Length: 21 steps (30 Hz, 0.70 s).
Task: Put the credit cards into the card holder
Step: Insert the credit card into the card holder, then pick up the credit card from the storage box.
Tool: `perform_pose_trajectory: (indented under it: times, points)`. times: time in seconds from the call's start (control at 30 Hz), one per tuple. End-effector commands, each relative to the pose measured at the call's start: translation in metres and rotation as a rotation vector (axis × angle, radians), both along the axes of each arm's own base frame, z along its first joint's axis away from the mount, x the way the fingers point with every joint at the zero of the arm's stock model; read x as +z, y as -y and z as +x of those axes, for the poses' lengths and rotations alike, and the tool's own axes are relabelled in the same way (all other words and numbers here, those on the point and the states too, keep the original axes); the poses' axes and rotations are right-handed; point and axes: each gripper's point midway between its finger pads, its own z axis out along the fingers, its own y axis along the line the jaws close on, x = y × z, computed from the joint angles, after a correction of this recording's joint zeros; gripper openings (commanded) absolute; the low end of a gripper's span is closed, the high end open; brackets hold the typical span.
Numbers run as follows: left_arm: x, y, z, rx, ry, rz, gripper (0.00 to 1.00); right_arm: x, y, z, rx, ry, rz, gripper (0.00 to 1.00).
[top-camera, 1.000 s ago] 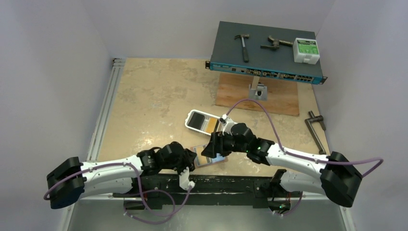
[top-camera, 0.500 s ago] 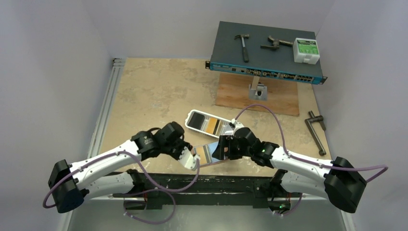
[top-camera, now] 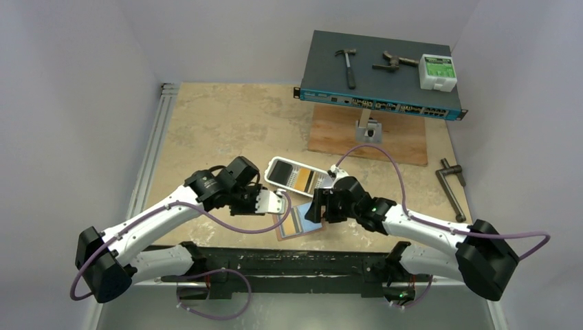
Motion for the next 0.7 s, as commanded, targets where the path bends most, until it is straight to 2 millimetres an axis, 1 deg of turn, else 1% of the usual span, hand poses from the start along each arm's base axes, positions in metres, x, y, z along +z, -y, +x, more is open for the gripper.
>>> perform_pose_trajectory:
  times: [0.0, 0.07, 0.13, 0.2, 0.27, 0.3, 0.37, 0.43, 0.5, 0.53, 0.57, 0.67]
  points:
    - [-0.005, 0.004, 0.004, 0.072, -0.022, -0.050, 0.30, 0.020, -0.017, 0.009, 0.038, 0.043, 0.065, 0.71]
    - [-0.006, 0.004, 0.012, 0.089, 0.009, -0.054, 0.30, 0.023, -0.021, 0.012, 0.034, 0.050, 0.083, 0.69]
    - [-0.005, 0.005, 0.021, 0.127, 0.034, -0.060, 0.30, 0.036, -0.024, 0.018, 0.029, 0.073, 0.105, 0.68]
    - [0.000, 0.007, 0.030, 0.159, 0.045, -0.068, 0.30, 0.050, -0.021, 0.029, 0.008, 0.095, 0.091, 0.66]
    - [0.004, 0.010, 0.039, 0.187, 0.056, -0.072, 0.30, 0.062, -0.010, 0.047, -0.034, 0.113, 0.060, 0.66]
    - [0.006, 0.012, 0.042, 0.192, 0.060, -0.078, 0.30, 0.066, -0.002, 0.057, -0.066, 0.116, 0.038, 0.67]
    - [0.010, 0.017, 0.048, 0.204, 0.061, -0.086, 0.30, 0.070, 0.019, 0.078, -0.153, 0.122, -0.024, 0.69]
    - [0.014, 0.022, 0.053, 0.218, 0.056, -0.094, 0.30, 0.072, 0.039, 0.095, -0.217, 0.133, -0.109, 0.71]
    - [0.017, 0.028, 0.056, 0.227, 0.043, -0.101, 0.30, 0.076, 0.053, 0.110, -0.261, 0.162, -0.197, 0.72]
    - [0.018, 0.030, 0.058, 0.230, 0.039, -0.108, 0.29, 0.075, 0.058, 0.115, -0.274, 0.166, -0.239, 0.72]
    - [0.019, 0.033, 0.058, 0.230, 0.031, -0.114, 0.29, 0.070, 0.064, 0.119, -0.287, 0.159, -0.290, 0.72]
    - [0.019, 0.039, 0.060, 0.232, 0.017, -0.131, 0.29, 0.065, 0.063, 0.121, -0.280, 0.135, -0.319, 0.71]
